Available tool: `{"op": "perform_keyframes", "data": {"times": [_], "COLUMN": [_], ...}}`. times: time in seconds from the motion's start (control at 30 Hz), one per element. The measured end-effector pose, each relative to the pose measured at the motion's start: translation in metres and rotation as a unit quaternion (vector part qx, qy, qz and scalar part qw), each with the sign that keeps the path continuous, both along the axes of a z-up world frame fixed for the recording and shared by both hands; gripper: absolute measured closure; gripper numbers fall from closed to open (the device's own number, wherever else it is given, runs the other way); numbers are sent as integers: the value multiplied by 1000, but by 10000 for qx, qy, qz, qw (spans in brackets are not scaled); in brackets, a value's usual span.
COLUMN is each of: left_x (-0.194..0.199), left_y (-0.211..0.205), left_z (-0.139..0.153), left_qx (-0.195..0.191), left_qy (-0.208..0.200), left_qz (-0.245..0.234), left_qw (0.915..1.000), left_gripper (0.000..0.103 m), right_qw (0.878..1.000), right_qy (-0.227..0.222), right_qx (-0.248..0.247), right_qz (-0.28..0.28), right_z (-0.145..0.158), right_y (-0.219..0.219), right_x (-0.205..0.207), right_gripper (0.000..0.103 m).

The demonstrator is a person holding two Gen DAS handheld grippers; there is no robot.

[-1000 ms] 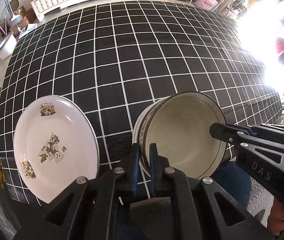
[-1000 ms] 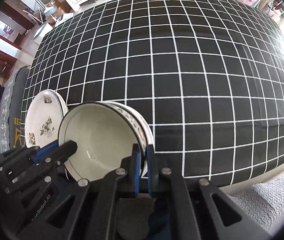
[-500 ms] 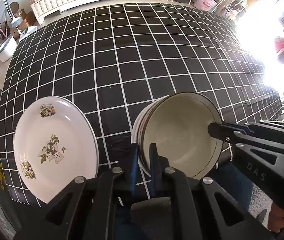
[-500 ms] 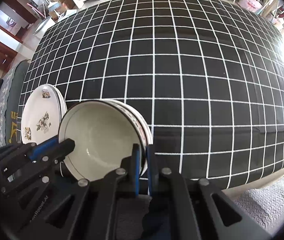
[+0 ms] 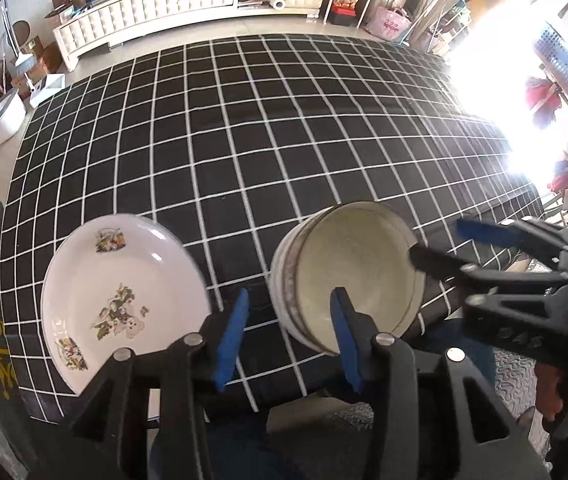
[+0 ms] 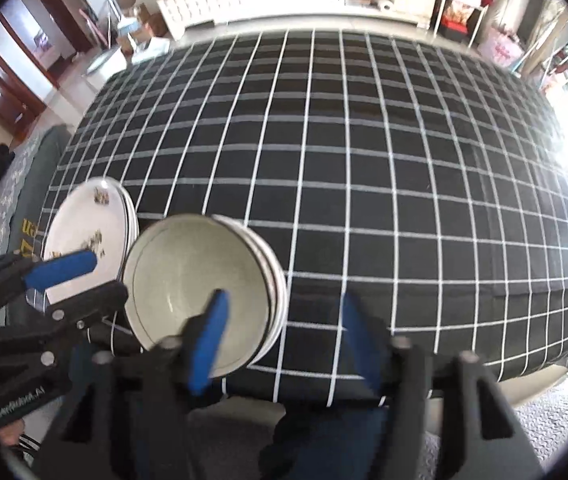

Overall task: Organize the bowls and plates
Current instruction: 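Grasp the nested bowl stack with both grippers and lift it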

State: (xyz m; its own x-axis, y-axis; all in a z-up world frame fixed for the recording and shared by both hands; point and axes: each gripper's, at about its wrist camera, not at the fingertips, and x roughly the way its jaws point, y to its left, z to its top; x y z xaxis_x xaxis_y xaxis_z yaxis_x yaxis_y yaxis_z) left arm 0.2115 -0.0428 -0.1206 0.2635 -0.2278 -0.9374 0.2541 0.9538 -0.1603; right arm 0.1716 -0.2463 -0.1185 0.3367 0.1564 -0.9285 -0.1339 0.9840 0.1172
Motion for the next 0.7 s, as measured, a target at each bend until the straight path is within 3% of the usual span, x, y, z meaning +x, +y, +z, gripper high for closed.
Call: {"op": "perform_keyframes", "data": {"times": [0.23, 0.4, 0.7], "left_x": [9, 17, 26], "left_y": [16, 13, 5], "left_z": [-25, -46, -73], "left_qx": [-921, -920, -987], "left_qy": [386, 483, 739], "left_qz": [113, 68, -100], "left_qw": [9949, 9946, 9923], "left_gripper": [59, 59, 59], "right_qw": [9981, 9946, 9898], "right_qy": [211, 550, 738], "right_qx": [551, 814, 1111], "right_qz": [-162, -342, -498], "right_z": [-17, -41, -62], "right_y": [0, -1, -8], "right_x": [2, 10, 15], "right_gripper": [28, 28, 28]}}
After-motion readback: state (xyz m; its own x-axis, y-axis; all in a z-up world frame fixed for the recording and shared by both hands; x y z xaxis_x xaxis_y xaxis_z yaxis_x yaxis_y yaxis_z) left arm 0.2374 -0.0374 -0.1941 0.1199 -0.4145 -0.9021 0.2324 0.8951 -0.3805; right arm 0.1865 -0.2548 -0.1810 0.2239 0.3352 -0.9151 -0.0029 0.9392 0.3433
